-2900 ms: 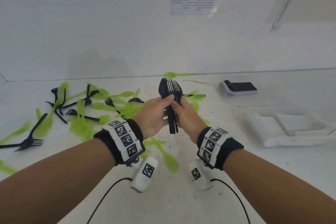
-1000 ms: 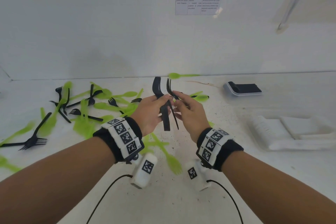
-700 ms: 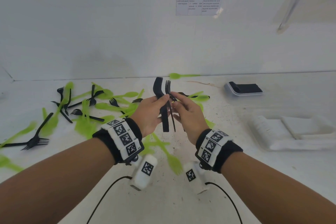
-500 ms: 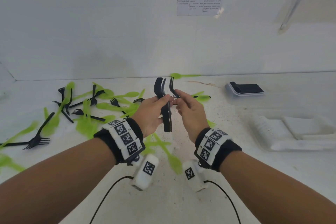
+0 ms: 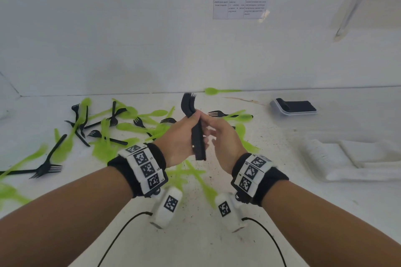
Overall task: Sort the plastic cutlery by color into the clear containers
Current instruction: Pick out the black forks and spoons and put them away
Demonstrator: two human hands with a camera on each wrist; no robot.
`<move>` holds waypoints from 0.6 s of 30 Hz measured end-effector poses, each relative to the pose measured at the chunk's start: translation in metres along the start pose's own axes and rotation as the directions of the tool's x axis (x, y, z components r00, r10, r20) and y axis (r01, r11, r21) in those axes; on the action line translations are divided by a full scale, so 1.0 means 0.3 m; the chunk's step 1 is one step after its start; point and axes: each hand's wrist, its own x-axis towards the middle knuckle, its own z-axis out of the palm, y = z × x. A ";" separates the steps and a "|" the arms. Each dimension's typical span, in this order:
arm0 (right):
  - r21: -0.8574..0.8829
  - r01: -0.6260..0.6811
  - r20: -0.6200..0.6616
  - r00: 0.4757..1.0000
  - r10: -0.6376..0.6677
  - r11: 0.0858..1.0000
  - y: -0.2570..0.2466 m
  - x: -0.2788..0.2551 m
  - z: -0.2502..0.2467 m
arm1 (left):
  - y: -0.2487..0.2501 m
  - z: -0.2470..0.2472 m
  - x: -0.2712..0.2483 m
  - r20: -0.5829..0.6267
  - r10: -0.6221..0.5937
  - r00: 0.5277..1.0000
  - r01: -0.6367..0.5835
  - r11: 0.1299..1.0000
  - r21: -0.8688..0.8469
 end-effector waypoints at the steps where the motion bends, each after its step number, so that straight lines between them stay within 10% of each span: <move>1: -0.002 -0.009 -0.027 1.000 0.009 1.000 -0.008 0.002 -0.008 | -0.002 -0.006 -0.002 -0.022 0.005 1.000 -0.004 0.999 0.034; 8: -0.174 0.000 -0.054 0.998 -0.009 0.985 0.013 0.031 -0.037 | 0.015 -0.041 -0.021 -0.005 -0.026 1.000 0.027 0.977 0.212; 13: 0.004 -0.045 -0.140 0.989 0.045 0.999 0.039 0.046 -0.018 | 0.036 -0.042 -0.037 0.062 -0.119 0.991 0.089 0.926 0.366; 18: 0.194 -0.188 0.100 0.980 0.171 0.963 0.031 0.065 -0.007 | 0.023 -0.018 -0.054 0.154 -0.224 0.962 0.152 0.914 0.377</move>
